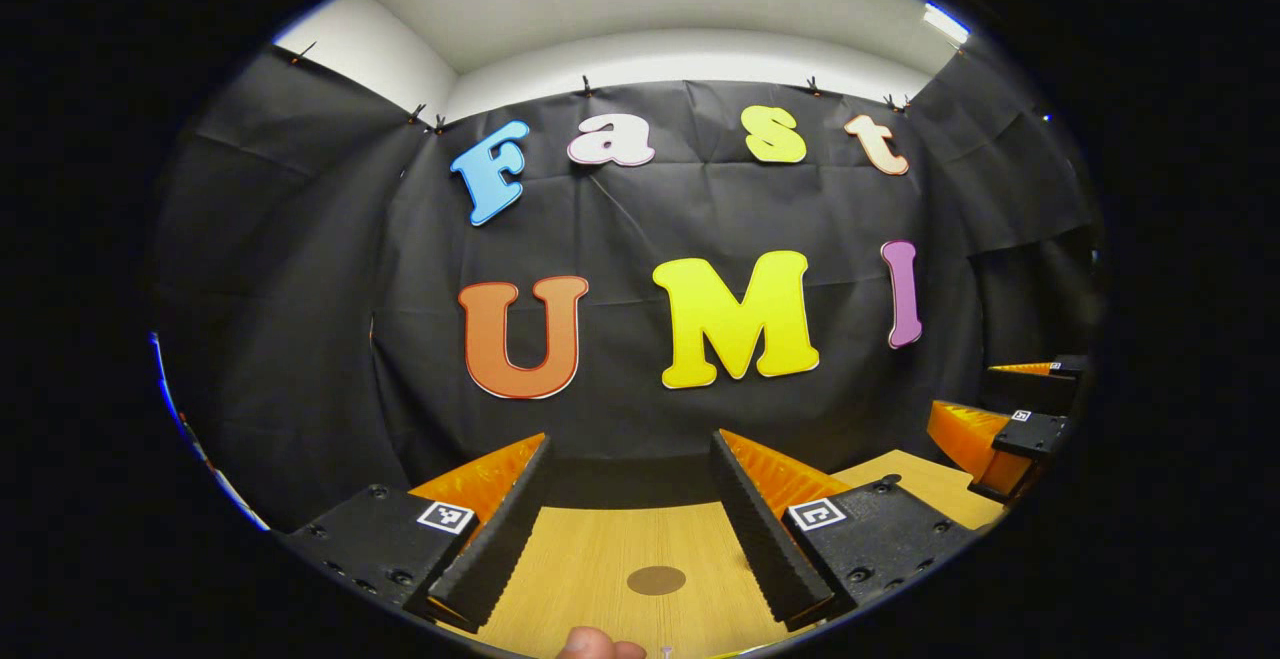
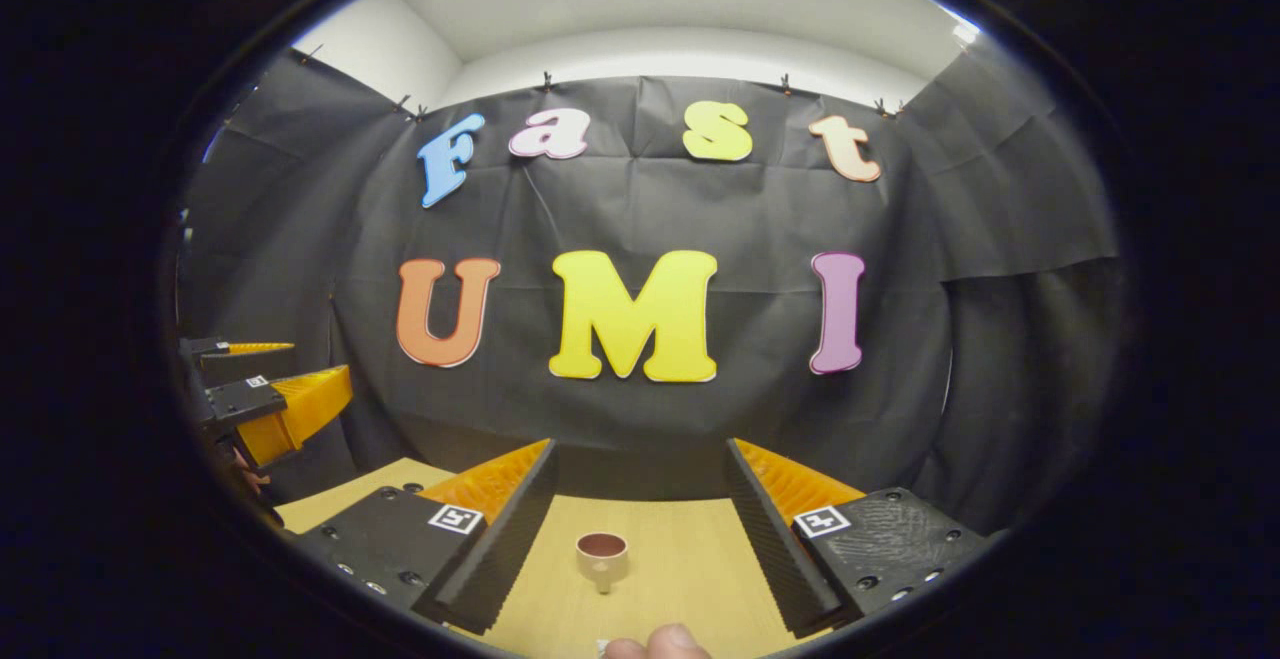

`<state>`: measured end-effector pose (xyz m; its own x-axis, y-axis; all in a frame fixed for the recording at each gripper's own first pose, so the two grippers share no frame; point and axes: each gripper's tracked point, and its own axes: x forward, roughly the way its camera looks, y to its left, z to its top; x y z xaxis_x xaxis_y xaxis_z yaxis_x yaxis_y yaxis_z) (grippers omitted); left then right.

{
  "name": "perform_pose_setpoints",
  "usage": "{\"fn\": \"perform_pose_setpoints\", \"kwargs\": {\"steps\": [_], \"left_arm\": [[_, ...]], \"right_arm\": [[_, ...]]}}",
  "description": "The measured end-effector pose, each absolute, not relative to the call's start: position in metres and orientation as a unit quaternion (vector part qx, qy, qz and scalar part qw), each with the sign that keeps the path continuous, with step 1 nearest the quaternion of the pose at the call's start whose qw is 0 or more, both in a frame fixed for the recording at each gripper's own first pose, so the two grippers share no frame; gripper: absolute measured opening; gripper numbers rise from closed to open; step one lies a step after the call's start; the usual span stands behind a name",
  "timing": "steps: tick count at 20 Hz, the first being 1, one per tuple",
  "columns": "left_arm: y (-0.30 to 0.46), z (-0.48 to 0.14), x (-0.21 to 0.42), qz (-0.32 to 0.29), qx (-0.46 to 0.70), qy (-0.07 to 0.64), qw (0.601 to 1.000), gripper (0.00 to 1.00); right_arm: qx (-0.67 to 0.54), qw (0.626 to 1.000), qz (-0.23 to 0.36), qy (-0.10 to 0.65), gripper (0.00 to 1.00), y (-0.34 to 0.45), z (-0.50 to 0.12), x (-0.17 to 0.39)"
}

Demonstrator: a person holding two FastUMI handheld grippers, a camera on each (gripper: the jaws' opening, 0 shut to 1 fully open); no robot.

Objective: Put the toothbrush and toothpaste on the desktop into the cup, then pick up the cup and place it on the coaster on the desktop.

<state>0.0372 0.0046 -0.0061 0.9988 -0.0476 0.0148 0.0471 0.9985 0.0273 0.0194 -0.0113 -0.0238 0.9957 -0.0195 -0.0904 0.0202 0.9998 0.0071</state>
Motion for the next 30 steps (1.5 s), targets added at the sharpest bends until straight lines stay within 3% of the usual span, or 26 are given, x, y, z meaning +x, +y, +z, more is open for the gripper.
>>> {"fn": "perform_pose_setpoints", "kwargs": {"steps": [9,30], "left_arm": [[0.024,-0.043,0.031,0.020,0.002,0.032,0.999,0.98],[0.027,-0.173,-0.023,-0.010,-0.008,0.208,0.978,0.99]], "right_arm": [[0.008,0.993,0.002,0.119,0.96,-0.020,-0.078,0.015],[-0.030,0.927,0.040,0.373,0.97,-0.002,-0.225,-0.041]]}}
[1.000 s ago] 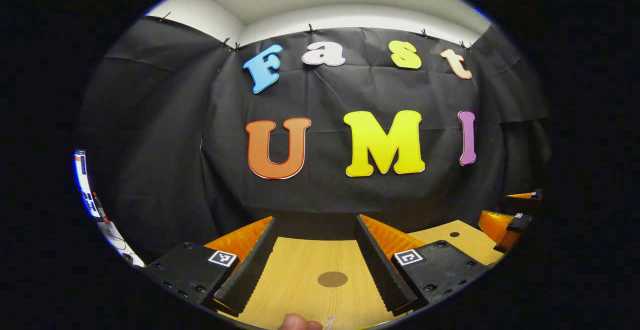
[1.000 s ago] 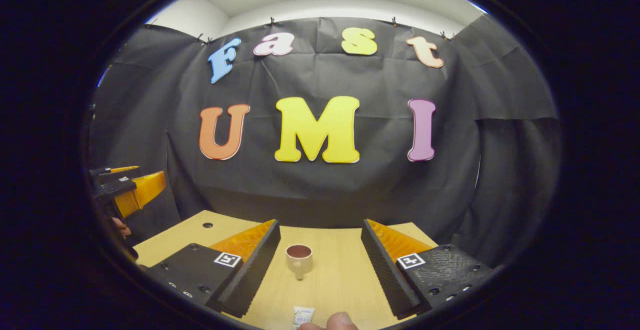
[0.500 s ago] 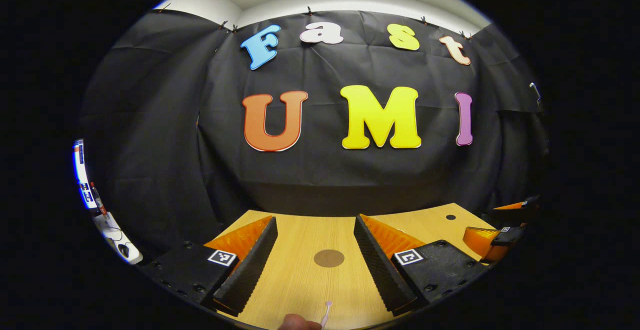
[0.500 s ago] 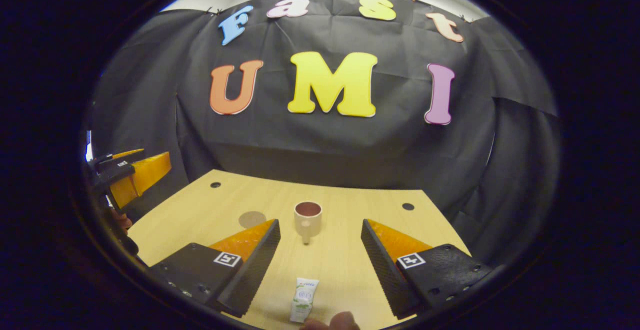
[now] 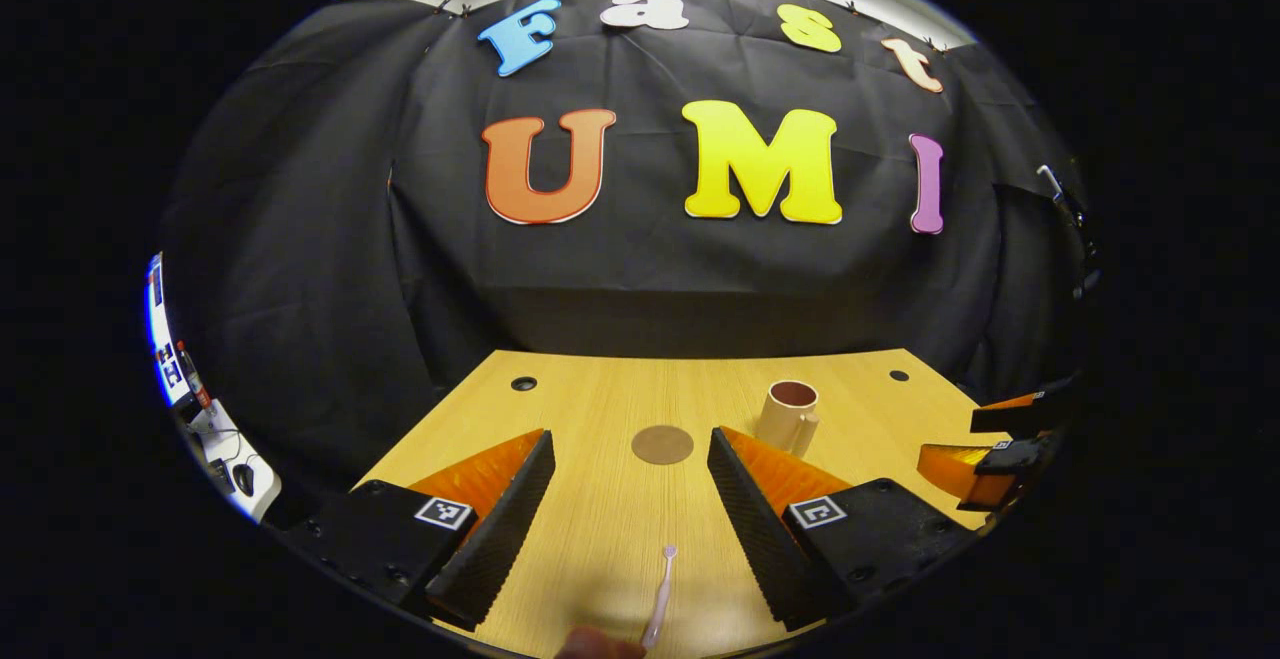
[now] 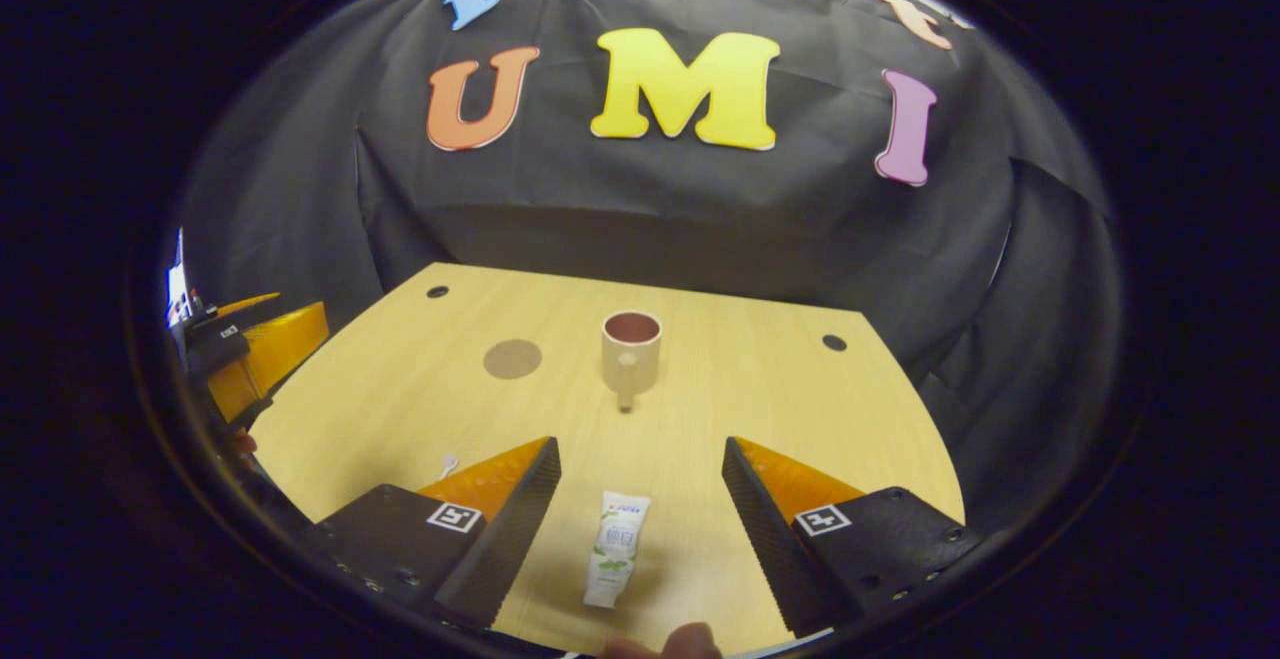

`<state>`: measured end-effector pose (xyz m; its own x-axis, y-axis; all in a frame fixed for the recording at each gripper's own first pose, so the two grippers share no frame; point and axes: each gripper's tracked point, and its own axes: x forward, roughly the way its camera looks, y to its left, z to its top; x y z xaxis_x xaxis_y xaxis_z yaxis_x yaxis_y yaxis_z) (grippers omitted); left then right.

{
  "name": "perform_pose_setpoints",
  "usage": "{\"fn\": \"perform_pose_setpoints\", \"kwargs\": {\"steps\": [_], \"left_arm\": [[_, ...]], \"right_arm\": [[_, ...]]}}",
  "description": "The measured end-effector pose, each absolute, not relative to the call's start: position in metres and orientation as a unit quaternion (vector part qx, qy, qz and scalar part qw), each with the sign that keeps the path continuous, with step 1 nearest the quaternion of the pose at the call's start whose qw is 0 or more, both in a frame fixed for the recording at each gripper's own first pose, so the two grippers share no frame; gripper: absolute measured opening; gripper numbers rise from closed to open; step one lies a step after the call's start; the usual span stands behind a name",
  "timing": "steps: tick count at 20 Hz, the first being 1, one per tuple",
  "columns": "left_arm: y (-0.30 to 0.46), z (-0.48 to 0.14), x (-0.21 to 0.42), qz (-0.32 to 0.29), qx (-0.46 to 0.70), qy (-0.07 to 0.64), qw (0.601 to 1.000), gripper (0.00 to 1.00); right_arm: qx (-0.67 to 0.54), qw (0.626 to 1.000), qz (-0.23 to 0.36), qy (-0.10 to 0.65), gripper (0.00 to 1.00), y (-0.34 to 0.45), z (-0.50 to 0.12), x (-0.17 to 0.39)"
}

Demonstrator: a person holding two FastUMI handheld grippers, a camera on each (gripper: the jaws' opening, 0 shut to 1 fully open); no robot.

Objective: Put the toothbrush and toothpaste on the desktop into the cup, then pick up the cup and place it on the coaster on the desktop.

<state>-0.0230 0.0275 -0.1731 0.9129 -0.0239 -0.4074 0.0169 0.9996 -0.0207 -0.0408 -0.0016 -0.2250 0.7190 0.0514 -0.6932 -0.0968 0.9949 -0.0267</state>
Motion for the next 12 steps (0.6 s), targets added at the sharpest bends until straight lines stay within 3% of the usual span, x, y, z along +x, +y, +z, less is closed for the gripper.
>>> {"fn": "perform_pose_setpoints", "kwargs": {"steps": [12], "left_arm": [[0.014,-0.224,-0.058,-0.040,-0.001,0.277,0.960,0.99]], "right_arm": [[-0.010,0.831,0.032,0.555,0.97,0.006,-0.297,-0.088]]}}
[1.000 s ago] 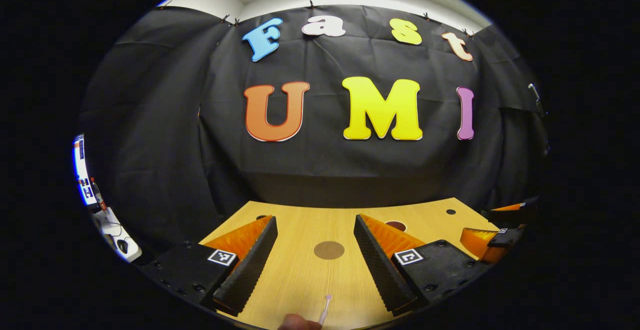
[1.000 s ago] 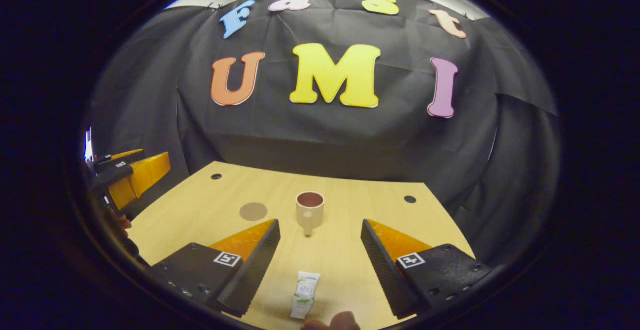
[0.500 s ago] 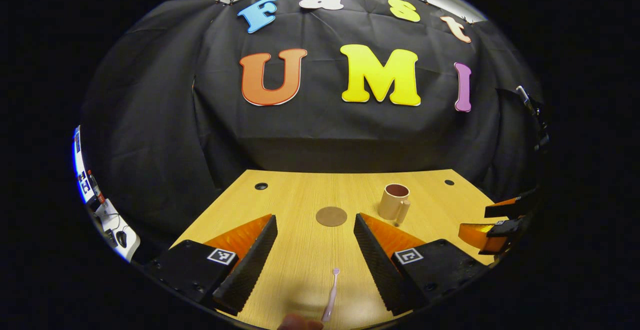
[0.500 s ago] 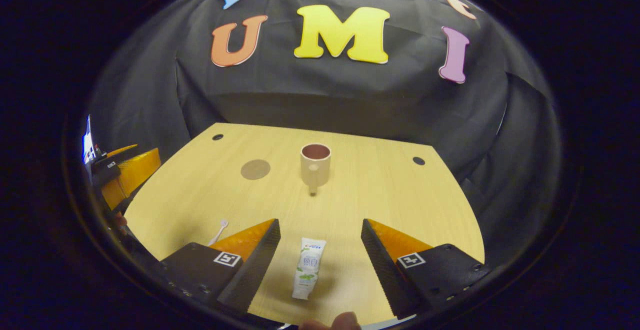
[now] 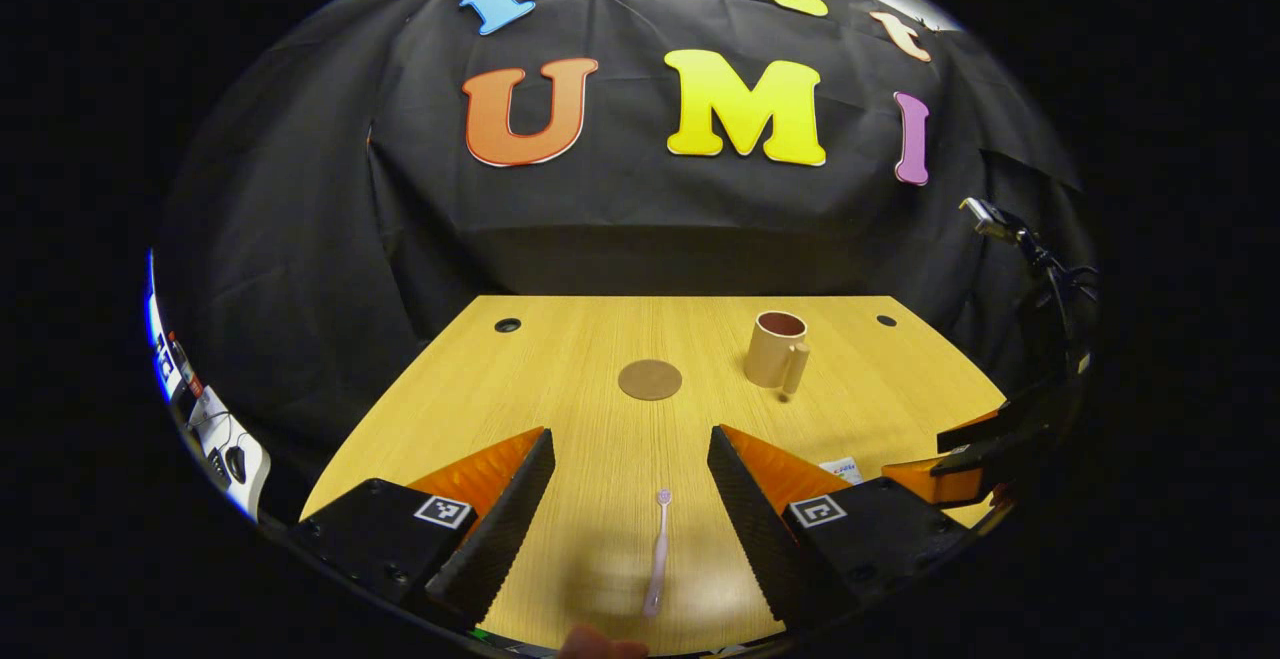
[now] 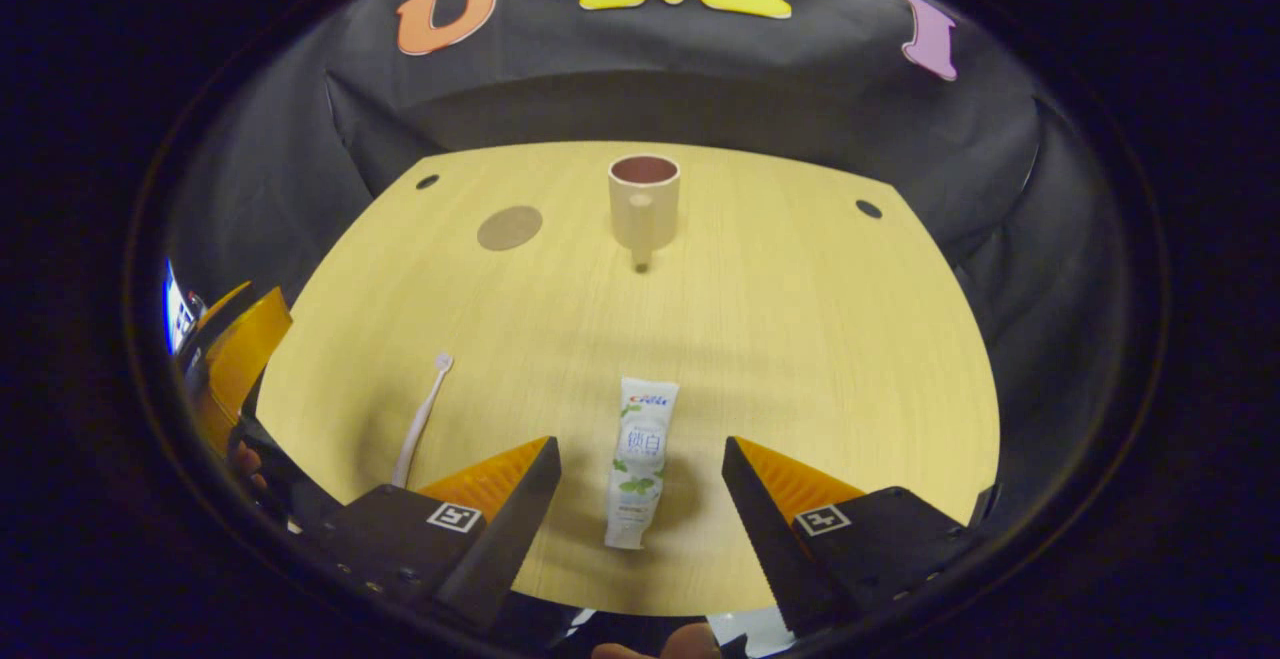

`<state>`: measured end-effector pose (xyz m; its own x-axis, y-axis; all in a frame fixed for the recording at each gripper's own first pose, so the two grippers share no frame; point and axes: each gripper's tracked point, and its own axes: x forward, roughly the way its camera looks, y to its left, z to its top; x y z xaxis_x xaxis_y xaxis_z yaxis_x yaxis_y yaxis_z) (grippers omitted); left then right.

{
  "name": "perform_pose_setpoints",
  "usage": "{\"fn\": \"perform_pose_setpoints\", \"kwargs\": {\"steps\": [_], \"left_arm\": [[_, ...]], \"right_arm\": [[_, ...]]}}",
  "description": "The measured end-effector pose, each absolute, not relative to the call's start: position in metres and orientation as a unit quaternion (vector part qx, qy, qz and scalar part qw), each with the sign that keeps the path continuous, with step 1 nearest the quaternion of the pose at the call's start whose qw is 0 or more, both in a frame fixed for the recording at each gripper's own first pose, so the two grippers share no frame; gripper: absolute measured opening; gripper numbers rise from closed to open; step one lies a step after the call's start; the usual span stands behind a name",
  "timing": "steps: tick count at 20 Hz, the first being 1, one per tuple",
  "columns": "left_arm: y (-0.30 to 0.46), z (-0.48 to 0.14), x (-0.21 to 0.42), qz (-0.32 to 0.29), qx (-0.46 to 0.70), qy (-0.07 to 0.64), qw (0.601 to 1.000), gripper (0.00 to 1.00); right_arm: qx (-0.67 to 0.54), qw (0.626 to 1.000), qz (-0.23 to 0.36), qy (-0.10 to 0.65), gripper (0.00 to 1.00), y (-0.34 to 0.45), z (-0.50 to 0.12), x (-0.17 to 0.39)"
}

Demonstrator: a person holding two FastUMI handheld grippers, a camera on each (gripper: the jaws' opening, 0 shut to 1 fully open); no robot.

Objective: Put the toothbrush and toothpaste on the desktop into the cup, then pick up the cup and place it on the coaster on the desktop.

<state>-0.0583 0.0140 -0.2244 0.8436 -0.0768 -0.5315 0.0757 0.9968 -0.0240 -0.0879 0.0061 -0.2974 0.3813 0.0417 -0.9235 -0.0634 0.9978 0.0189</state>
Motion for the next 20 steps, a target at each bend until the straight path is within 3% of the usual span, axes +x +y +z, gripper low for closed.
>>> {"fn": "perform_pose_setpoints", "kwargs": {"steps": [11,20], "left_arm": [[0.016,-0.262,-0.067,-0.043,-0.005,0.337,0.941,0.99],[0.024,-0.274,-0.062,-0.033,-0.003,0.354,0.935,0.99]], "right_arm": [[0.004,0.736,0.000,0.677,0.97,0.009,-0.360,-0.122],[0.020,0.695,-0.021,0.719,0.84,0.011,-0.383,-0.128]]}}
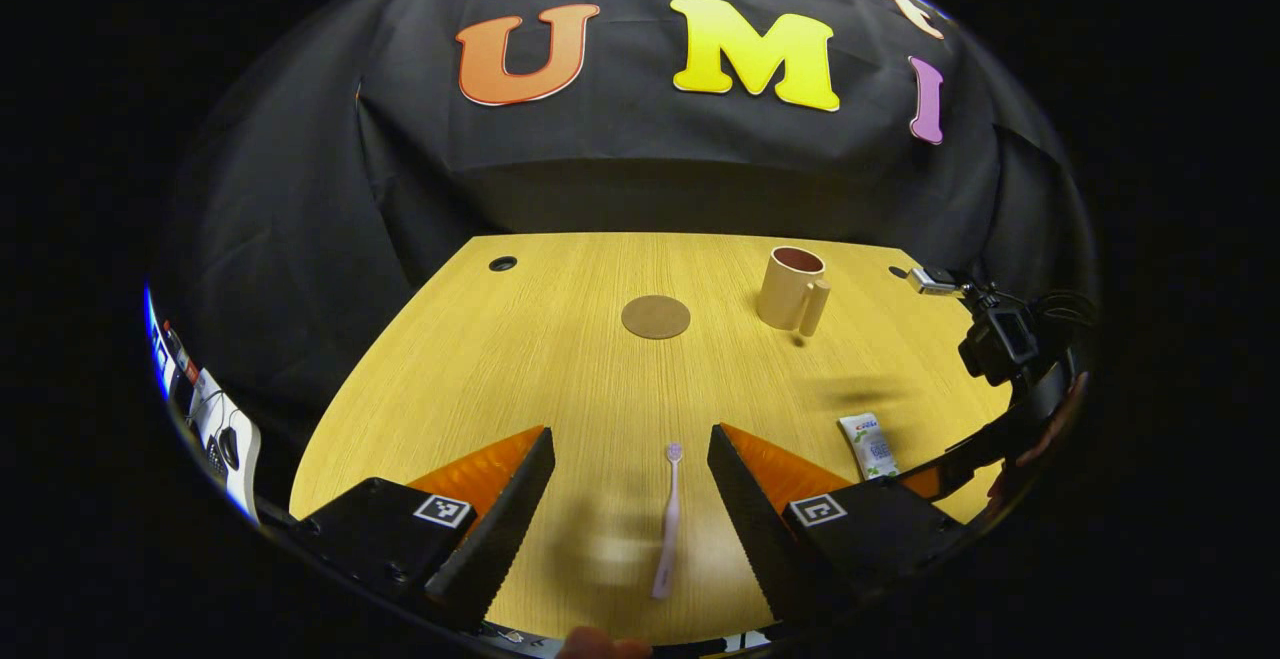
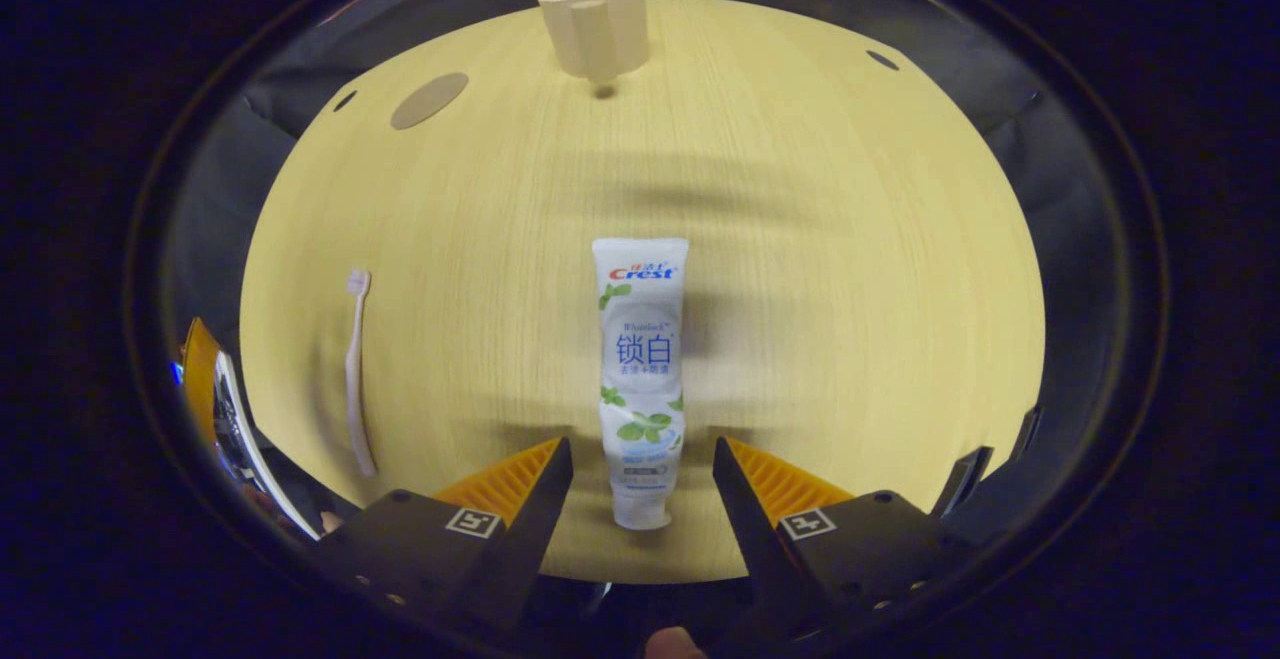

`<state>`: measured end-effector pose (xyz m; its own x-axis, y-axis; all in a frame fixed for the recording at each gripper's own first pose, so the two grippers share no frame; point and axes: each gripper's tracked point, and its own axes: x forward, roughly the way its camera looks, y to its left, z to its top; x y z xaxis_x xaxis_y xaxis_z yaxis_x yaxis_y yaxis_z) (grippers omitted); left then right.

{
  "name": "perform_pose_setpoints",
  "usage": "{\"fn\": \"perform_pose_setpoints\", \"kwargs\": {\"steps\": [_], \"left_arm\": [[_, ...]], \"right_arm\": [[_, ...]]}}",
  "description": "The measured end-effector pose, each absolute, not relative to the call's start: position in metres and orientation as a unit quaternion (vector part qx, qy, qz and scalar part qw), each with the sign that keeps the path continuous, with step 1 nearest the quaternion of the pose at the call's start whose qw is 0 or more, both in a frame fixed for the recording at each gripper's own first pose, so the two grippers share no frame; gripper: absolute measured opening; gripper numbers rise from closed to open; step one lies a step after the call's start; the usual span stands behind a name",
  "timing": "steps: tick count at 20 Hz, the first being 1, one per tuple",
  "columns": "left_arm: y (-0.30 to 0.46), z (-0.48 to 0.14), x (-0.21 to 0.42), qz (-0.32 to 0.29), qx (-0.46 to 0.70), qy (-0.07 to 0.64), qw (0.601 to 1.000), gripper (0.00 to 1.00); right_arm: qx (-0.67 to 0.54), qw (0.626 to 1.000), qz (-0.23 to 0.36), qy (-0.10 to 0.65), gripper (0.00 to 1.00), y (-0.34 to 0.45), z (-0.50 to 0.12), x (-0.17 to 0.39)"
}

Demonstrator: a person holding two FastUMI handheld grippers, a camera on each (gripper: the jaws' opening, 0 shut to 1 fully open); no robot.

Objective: Put the toothbrush and toothpaste on the desktop into the cup, then pick up the cup and place it on the coaster on the desktop.

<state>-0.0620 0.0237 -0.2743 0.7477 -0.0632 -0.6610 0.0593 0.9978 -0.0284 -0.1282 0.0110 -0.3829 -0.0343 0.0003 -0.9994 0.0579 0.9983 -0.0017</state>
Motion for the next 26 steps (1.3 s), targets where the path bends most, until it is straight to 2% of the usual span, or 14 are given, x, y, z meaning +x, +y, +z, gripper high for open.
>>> {"fn": "perform_pose_setpoints", "kwargs": {"steps": [10,12,13,15,17,18,26], "left_arm": [[0.036,-0.283,-0.063,-0.018,-0.004,0.370,0.929,0.99],[0.038,-0.285,-0.063,-0.017,-0.003,0.370,0.929,0.99],[0.038,-0.284,-0.064,-0.017,-0.003,0.372,0.928,0.99],[0.038,-0.286,-0.065,-0.018,-0.004,0.377,0.926,0.99],[0.037,-0.289,-0.067,-0.023,-0.003,0.385,0.923,0.99],[0.036,-0.291,-0.069,-0.025,0.001,0.389,0.921,0.99],[0.024,-0.323,-0.085,-0.049,0.020,0.447,0.893,0.99]], "right_arm": [[0.029,0.682,-0.044,0.730,0.83,0.010,-0.392,-0.122],[0.032,0.678,-0.052,0.733,0.51,0.011,-0.393,-0.124],[0.032,0.676,-0.052,0.735,0.55,0.010,-0.394,-0.124],[0.036,0.672,-0.054,0.738,0.56,0.011,-0.396,-0.126],[0.026,0.672,-0.051,0.738,0.53,0.011,-0.396,-0.127],[0.013,0.674,-0.046,0.737,0.48,0.010,-0.394,-0.125],[0.019,0.677,-0.036,0.735,0.42,0.010,-0.396,-0.126]]}}
